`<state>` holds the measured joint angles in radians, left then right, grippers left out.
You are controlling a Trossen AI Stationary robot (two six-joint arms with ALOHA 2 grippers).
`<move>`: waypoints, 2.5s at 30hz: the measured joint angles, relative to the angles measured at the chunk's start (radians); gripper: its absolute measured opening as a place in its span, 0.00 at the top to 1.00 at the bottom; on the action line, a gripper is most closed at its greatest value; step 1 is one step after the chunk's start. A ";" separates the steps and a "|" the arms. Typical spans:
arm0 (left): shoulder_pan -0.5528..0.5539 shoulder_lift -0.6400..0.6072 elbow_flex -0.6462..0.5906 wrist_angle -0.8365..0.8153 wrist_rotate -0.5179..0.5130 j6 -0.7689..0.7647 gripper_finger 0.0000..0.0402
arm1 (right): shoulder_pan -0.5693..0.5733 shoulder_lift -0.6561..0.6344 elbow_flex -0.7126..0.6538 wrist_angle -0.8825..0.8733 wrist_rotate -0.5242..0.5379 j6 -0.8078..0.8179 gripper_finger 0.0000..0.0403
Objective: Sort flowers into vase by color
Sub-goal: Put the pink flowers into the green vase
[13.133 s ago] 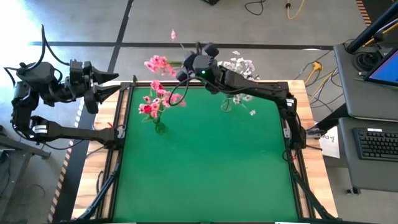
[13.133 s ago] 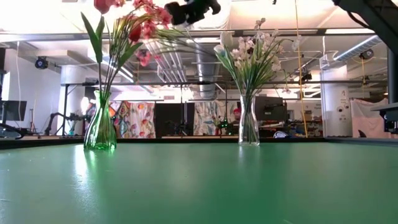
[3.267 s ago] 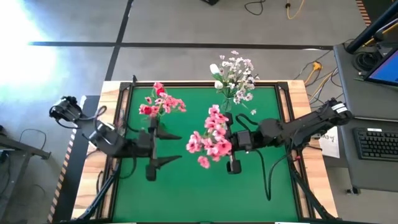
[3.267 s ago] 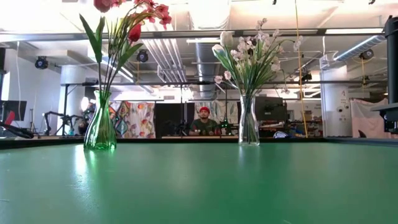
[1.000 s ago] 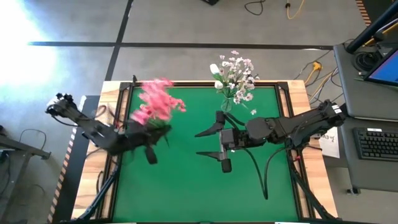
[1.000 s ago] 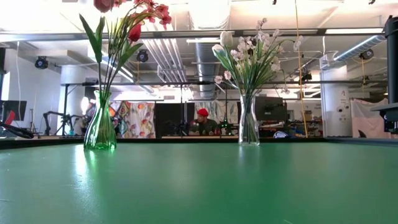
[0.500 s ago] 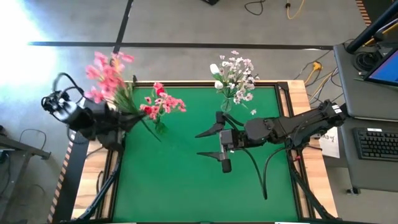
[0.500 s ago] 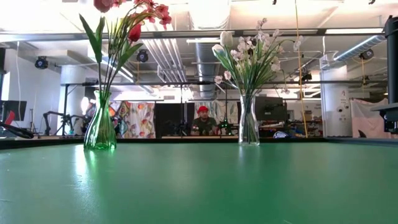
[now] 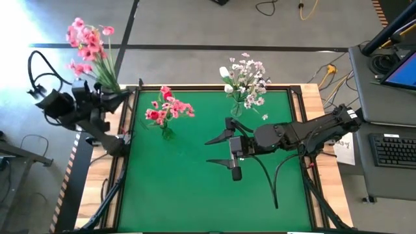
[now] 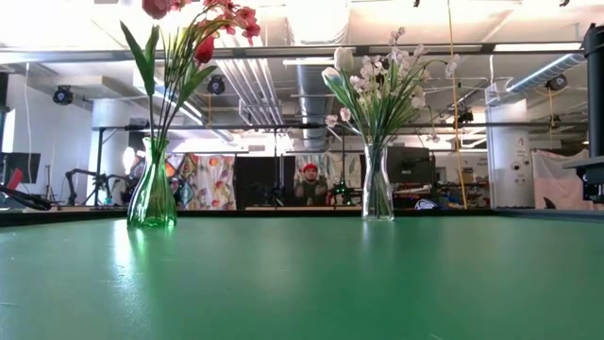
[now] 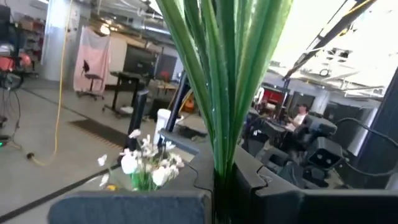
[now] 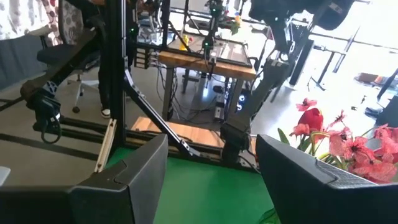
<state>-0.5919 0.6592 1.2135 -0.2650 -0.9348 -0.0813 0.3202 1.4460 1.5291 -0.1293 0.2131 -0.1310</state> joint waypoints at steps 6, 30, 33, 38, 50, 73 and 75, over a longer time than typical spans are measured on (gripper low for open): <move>0.000 0.001 0.054 -0.229 -0.093 -0.044 1.00 | 0.000 0.000 0.000 -0.001 0.000 0.000 0.40; 0.078 -0.148 -0.493 0.229 -0.275 0.120 1.00 | 0.000 -0.024 0.000 -0.120 0.000 0.026 0.39; 0.108 -0.169 -0.576 0.368 -0.269 0.167 1.00 | 0.000 -0.032 0.000 -0.131 -0.001 0.026 0.40; 0.159 -0.198 -0.691 0.508 -0.229 0.219 1.00 | 0.000 -0.032 0.000 -0.130 -0.001 0.027 0.39; 0.216 -0.227 -0.876 0.669 -0.199 0.258 1.00 | 0.000 -0.032 -0.001 -0.130 -0.001 0.027 0.40; 0.219 -0.232 -0.834 0.676 -0.207 0.327 1.00 | 0.000 -0.031 -0.008 -0.146 -0.002 0.042 0.40; 0.225 -0.229 -0.849 0.675 -0.206 0.314 1.00 | 0.000 -0.031 -0.008 -0.146 -0.002 0.042 0.41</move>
<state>-0.3673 0.4305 0.3644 0.4103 -1.1412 0.2329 0.3202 1.4151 1.5215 -0.2749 0.2115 -0.0891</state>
